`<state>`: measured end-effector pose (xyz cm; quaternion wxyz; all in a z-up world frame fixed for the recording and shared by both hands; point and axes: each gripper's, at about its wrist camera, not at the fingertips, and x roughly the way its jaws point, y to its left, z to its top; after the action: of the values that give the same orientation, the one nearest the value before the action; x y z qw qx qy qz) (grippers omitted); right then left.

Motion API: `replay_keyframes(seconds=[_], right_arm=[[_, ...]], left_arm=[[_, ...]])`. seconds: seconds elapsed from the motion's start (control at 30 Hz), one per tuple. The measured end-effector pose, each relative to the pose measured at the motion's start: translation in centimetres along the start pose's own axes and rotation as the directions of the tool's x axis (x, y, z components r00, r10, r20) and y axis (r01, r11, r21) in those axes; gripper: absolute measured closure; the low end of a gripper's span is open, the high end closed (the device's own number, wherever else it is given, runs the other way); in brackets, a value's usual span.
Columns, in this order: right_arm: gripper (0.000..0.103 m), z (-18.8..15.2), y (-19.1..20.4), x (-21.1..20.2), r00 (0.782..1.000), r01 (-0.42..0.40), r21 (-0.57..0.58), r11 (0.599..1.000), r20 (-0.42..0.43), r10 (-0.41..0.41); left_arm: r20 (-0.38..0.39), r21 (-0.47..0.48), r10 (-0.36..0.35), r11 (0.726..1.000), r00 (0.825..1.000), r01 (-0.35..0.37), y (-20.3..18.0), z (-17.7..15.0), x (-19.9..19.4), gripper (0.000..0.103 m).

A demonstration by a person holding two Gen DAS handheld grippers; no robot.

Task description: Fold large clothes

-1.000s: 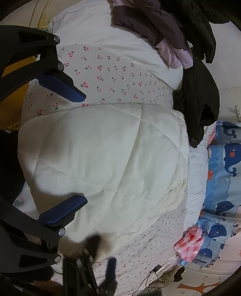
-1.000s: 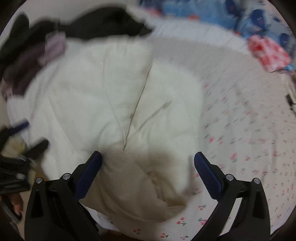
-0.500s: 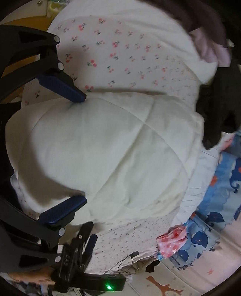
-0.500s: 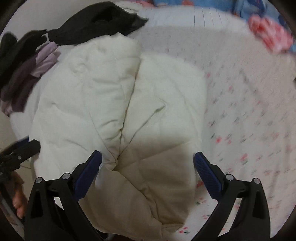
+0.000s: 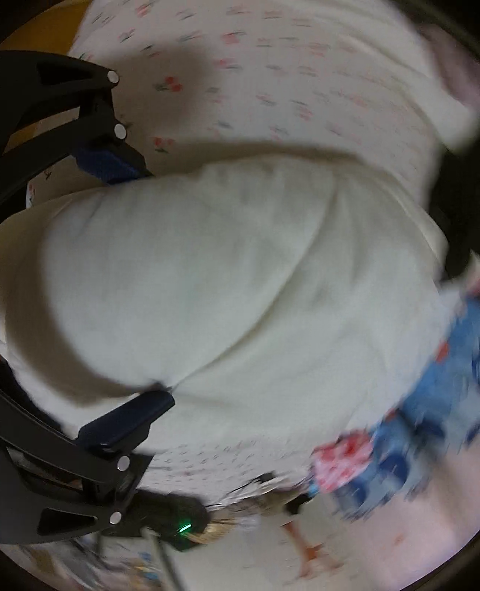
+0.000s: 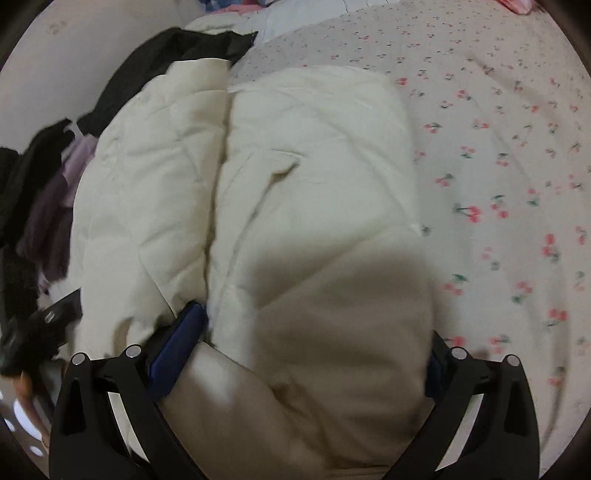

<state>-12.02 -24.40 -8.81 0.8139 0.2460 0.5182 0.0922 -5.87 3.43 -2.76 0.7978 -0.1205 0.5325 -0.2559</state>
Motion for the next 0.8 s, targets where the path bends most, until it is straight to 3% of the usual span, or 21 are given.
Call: replay_keyframes(seconds=[0.03, 0.13, 0.2, 0.3, 0.37, 0.43, 0.53, 0.6, 0.63, 0.7, 0.73, 0.8], right_arm=[[0.006, 0.1, 0.3, -0.2, 1.000, -0.018, 0.005, 1.000, 0.016, 0.017], [0.006, -0.2, 1.4, -0.5, 0.993, -0.112, -0.024, 0.993, 0.029, 0.113], [0.006, -1.1, 2.3, -0.1, 0.990, -0.138, -0.080, 0.987, -0.003, 0.138], [0.006, -1.8, 2.8, 0.6, 0.998, -0.046, -0.162, 0.986, -0.056, 0.038], [0.006, -2.0, 3.2, -1.0, 1.000, 0.010, -0.177, 0.984, 0.010, -0.008], [0.006, -1.9, 4.6, -3.4, 0.992, 0.070, -0.217, 0.974, 0.117, -0.045], [0.006, -0.7, 8.2, -5.8, 0.964, 0.185, -0.310, 0.933, 0.244, -0.110], [0.006, 0.3, 10.8, -5.4, 0.949, 0.242, -0.367, 0.898, 0.282, -0.141], [0.006, 0.2, 11.7, -4.9, 0.942, 0.275, -0.389, 0.879, 0.292, -0.166], [0.006, 0.3, 12.4, -1.7, 0.928, 0.353, -0.446, 0.822, 0.275, -0.250], [0.006, 0.0, 11.9, 0.4, 0.924, 0.379, -0.473, 0.796, 0.248, -0.292], [0.006, -0.5, 11.2, 2.5, 0.926, 0.377, -0.477, 0.794, 0.214, -0.311]], left_arm=[[0.047, 0.084, 0.024, 0.996, 0.999, -0.028, -2.2, -0.1, -1.7, 0.012], [0.144, 0.173, 0.076, 0.980, 0.987, -0.101, -5.0, 0.1, -4.9, 0.012], [0.167, 0.204, 0.119, 0.967, 0.979, -0.153, -5.5, -0.2, -6.3, 0.012], [0.090, 0.220, 0.201, 0.951, 0.975, -0.216, -4.2, -1.5, -4.7, 0.012], [-0.019, 0.198, 0.275, 0.943, 0.961, -0.266, -1.3, -2.7, -1.9, 0.008], [-0.042, 0.096, 0.193, 0.977, 0.980, -0.188, 1.0, -2.8, -2.8, 0.009], [0.012, 0.042, 0.138, 0.989, 0.990, -0.138, 1.6, -2.2, -5.4, 0.009], [0.064, 0.039, 0.156, 0.987, 0.986, -0.158, 1.4, -1.5, -6.1, 0.009], [0.121, 0.042, 0.187, 0.980, 0.975, -0.194, 1.0, -0.9, -6.7, 0.009], [0.165, 0.017, 0.225, 0.973, 0.960, -0.230, 1.6, 0.2, -7.3, 0.009], [0.165, -0.022, 0.206, 0.978, 0.964, -0.205, 2.1, 0.8, -7.2, 0.009], [0.127, -0.048, 0.218, 0.976, 0.968, -0.213, 3.3, 2.0, -5.5, 0.008]])
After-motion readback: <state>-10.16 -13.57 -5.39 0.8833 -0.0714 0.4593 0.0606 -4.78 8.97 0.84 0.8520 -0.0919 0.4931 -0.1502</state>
